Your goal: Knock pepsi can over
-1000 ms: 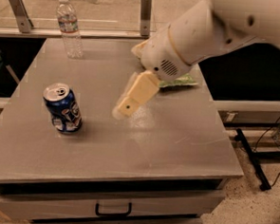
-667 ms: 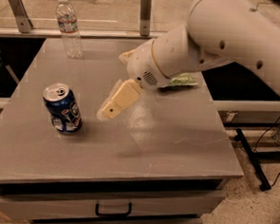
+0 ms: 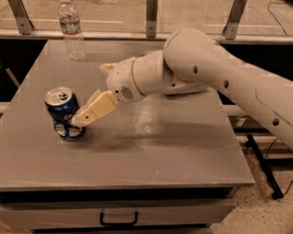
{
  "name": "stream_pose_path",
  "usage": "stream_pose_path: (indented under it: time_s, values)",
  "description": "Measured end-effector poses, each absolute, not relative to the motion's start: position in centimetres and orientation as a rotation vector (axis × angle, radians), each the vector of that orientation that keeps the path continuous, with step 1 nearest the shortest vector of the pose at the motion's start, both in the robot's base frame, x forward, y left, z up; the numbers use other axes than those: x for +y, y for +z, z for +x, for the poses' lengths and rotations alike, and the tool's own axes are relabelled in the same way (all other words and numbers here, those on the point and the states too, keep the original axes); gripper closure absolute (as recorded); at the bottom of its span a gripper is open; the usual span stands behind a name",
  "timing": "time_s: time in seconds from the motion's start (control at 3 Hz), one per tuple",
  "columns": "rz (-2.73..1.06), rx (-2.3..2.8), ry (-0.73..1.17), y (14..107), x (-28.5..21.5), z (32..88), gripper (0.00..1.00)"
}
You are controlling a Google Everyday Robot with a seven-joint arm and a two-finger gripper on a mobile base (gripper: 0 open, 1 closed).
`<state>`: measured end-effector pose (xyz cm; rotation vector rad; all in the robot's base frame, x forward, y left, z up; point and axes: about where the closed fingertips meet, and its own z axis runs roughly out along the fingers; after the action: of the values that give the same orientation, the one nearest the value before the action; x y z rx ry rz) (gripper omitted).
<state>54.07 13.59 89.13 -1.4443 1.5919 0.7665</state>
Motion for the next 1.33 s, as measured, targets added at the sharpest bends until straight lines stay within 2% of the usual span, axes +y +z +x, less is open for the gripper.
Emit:
stream_pose_path:
  time_s: [0.33, 1.0, 1.33]
  values:
    - [-1.410, 1.567, 0.887, 88.1, 16.8, 53.4, 0.00]
    - [-1.370, 1.561, 0.996, 87.2, 19.5, 52.6, 0.41]
    - [-1.351, 1.588, 0.938, 88.1, 17.6, 53.7, 0.65]
